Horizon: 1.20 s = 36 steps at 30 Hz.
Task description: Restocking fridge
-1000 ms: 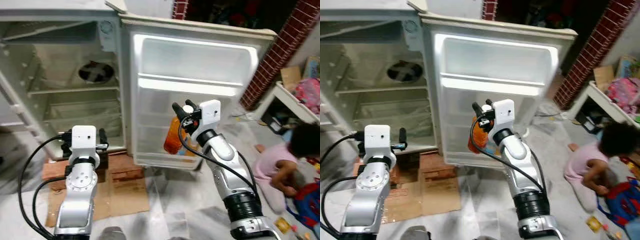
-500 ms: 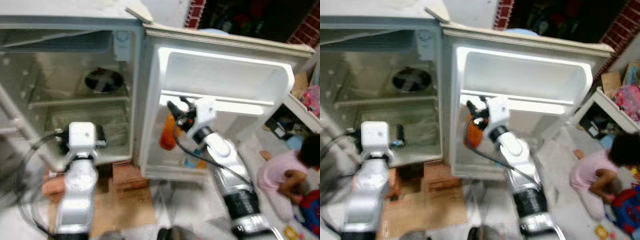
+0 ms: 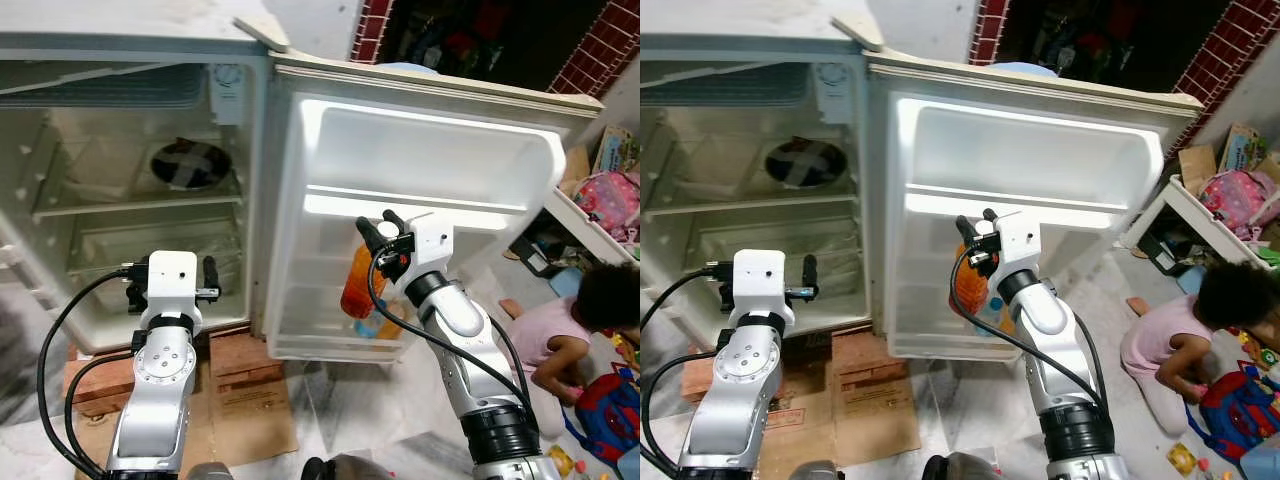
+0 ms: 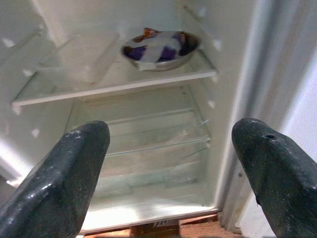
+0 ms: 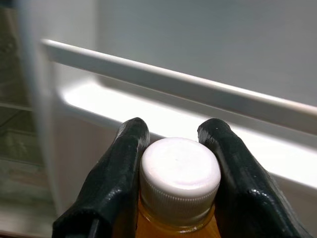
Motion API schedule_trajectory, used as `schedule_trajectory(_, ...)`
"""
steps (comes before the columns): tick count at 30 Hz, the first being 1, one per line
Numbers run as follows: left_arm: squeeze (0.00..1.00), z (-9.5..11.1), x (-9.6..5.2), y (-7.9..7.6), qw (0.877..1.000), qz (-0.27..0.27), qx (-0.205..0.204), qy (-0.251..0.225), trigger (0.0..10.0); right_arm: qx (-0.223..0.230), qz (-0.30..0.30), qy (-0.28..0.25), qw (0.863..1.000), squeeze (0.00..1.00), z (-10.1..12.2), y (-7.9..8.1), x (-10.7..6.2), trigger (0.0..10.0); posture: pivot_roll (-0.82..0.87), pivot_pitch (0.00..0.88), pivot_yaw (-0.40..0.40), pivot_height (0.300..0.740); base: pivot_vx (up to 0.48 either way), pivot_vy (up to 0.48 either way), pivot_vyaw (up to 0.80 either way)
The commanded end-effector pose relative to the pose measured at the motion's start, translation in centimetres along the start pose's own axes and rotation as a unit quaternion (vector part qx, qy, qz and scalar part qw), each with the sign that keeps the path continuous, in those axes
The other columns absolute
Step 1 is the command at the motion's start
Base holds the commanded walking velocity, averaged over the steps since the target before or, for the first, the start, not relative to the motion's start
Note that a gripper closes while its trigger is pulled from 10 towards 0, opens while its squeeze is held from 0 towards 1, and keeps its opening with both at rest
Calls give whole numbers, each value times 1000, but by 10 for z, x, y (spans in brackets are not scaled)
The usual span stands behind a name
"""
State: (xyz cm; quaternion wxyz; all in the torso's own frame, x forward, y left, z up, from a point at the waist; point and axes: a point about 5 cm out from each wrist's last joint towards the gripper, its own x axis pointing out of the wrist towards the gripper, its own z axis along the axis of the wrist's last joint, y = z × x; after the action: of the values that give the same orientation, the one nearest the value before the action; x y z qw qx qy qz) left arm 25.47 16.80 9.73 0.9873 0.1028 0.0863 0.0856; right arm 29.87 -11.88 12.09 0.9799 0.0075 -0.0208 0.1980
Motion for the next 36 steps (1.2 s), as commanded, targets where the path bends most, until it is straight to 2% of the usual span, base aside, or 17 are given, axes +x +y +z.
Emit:
schedule_trajectory(1, 0, 3, 0, -5, 1000, -10, -8, -8, 10000, -7, -8, -16, 1000, 0, 11, -9, -2, 10000, 105, 0, -124, 740, 0, -472, 0)
schedule_trajectory(5, 0, 6, 0, -3, 1000, 0, -24, -18, 10000, -13, -7, -12, 1000, 0, 11, -8, 0, 10000, 107, 0, -126, 740, 0, -112, 0)
schedule_trajectory(8, 0, 7, 0, -2, 1000, 5, -18, -23, 10000, -23, -3, -7, 1000, 0, 11, -6, 2, 10000, 109, 0, -125, 740, 0, 0, 0)
schedule_trajectory(11, 0, 8, -3, 3, 999, 22, -20, -28, 10000, -34, -5, -8, 999, 0, 8, -4, 2, 10000, 108, 0, -123, 740, 0, 0, 0)
schedule_trajectory(13, 0, 8, -5, 8, 999, 36, -24, -32, 10000, -26, 8, -4, 1000, 0, 6, -1, 1, 10000, 108, 0, -120, 740, 0, 0, 0)
schedule_trajectory(18, 0, 7, -7, 10, 999, 31, -30, -32, 10000, -51, 0, 4, 999, 0, 5, -1, -1, 10000, 113, 0, -115, 740, 0, 0, 0)
schedule_trajectory(19, 0, 5, -7, 13, 999, 39, -11, -33, 10000, -39, -9, -4, 999, 0, 6, -2, 0, 10000, 118, 0, -111, 740, 0, 0, 0)
schedule_trajectory(23, 0, 3, -9, 18, 999, 39, -7, -32, 10000, -7, -23, -26, 999, 0, 12, 0, 5, 10000, 122, 0, -102, 740, 0, 0, 0)
schedule_trajectory(25, 0, 2, -10, 18, 999, 39, -6, -31, 10000, -5, -22, -32, 999, 0, 14, 2, 7, 10000, 122, 0, -102, 740, 0, 0, 0)
schedule_trajectory(30, 0, -3, -10, 20, 999, 39, 8, -23, 10000, 3, 7, -44, 999, 0, 17, 18, 15, 10000, 128, 0, -99, 735, 0, 0, 0)
schedule_trajectory(36, 0, -3, -10, 21, 999, 42, 11, -21, 10000, 6, 11, -44, 999, 0, 16, 19, 15, 10000, 127, 0, -99, 720, 0, 0, 0)
